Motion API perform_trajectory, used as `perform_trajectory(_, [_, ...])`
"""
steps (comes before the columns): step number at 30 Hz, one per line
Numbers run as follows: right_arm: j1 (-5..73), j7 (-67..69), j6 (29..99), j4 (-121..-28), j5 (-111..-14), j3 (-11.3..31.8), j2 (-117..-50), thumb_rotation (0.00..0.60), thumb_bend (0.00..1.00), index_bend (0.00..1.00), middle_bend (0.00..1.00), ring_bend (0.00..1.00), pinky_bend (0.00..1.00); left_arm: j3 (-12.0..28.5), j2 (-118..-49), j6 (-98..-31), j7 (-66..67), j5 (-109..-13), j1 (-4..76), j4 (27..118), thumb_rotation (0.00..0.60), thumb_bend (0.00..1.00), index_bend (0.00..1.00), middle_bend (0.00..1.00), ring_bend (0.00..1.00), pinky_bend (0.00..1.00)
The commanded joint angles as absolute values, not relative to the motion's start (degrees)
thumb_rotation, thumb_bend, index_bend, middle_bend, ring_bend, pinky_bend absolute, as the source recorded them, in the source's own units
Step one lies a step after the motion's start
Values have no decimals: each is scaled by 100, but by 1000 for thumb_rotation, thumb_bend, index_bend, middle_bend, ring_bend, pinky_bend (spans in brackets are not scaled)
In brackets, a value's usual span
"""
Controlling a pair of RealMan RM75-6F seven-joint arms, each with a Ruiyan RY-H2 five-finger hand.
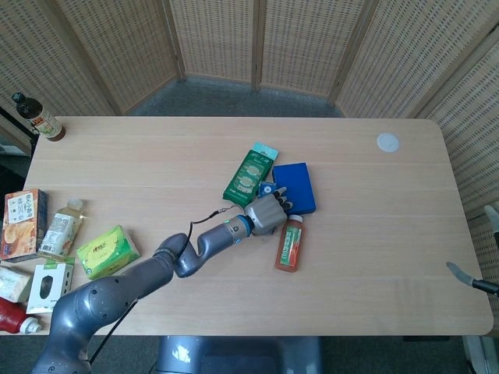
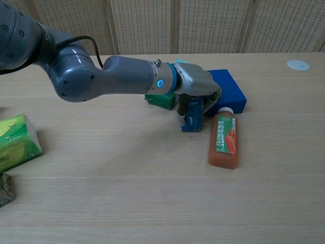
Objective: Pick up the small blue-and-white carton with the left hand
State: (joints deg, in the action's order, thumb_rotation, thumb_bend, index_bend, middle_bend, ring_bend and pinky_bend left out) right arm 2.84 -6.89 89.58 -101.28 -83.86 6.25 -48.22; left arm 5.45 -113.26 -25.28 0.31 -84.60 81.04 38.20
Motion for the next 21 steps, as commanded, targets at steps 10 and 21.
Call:
perform_trajectory(10, [264,-749,8972,-10203,-8437,616,-4824,199,177,0,0,0,0,548,-11311,-3243,-177,-8558,7824,3631,600,170,722,618,546,580])
perform_trajectory(21, [275,-761,8971,-10204,-8473,630,-4854,199,177,0,0,0,0,885,-10944,-3831,-415,-8347,7586,4140,600,163,721,651,581,642])
